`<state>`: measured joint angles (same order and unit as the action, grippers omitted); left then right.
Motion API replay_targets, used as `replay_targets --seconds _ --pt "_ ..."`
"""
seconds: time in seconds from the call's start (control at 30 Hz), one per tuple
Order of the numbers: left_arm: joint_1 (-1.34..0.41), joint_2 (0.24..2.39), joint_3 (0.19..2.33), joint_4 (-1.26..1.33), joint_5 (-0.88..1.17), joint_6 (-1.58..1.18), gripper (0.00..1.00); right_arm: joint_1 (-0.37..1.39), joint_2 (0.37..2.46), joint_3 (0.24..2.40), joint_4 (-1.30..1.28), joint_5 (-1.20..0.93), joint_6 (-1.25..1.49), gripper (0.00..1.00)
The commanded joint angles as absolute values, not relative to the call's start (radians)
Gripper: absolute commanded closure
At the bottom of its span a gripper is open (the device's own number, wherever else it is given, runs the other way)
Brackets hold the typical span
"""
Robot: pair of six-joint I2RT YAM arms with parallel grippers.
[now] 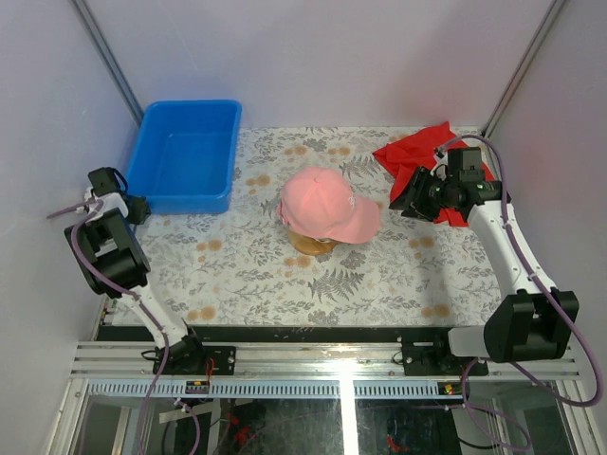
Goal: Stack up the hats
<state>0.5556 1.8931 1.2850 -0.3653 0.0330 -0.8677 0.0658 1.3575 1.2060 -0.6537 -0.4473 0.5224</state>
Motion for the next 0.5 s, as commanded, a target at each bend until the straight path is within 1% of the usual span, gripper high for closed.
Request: replay_targets --seconds 0.0,0.07,0.2,0.27,0.37,0.4,0.43,0.47 --pt "0.544 1.691 1.141 -0.105 0.117 -0.782 0.98 0.073 1.274 1.183 -0.603 -0.415 0.515 0.48" --pt "0.544 1.561 1.034 -0.065 0.16 -0.794 0.91 0.074 1.249 1.159 -0.589 -0.406 0.511 0.48" --pt "0.539 1.314 0.799 0.046 0.189 -0.859 0.66 0.074 1.225 1.128 -0.588 -0.4 0.47 0.46" --pt "0.538 1.217 0.75 0.021 0.177 -0.847 0.52 0.073 1.212 1.108 -0.573 -0.405 0.459 0.43" --pt "0.532 1.127 0.754 -0.106 0.148 -0.789 0.4 0.074 1.189 1.068 -0.539 -0.43 0.46 0.38" --pt "0.528 1.092 0.745 -0.136 0.135 -0.781 0.28 0.075 1.181 1.051 -0.528 -0.433 0.459 0.35" --pt "0.528 1.046 0.725 -0.15 0.127 -0.782 0.06 0.076 1.172 1.033 -0.522 -0.427 0.459 0.22" --pt "0.528 0.992 0.703 -0.157 0.116 -0.784 0.01 0.077 1.16 1.017 -0.519 -0.407 0.457 0.02"
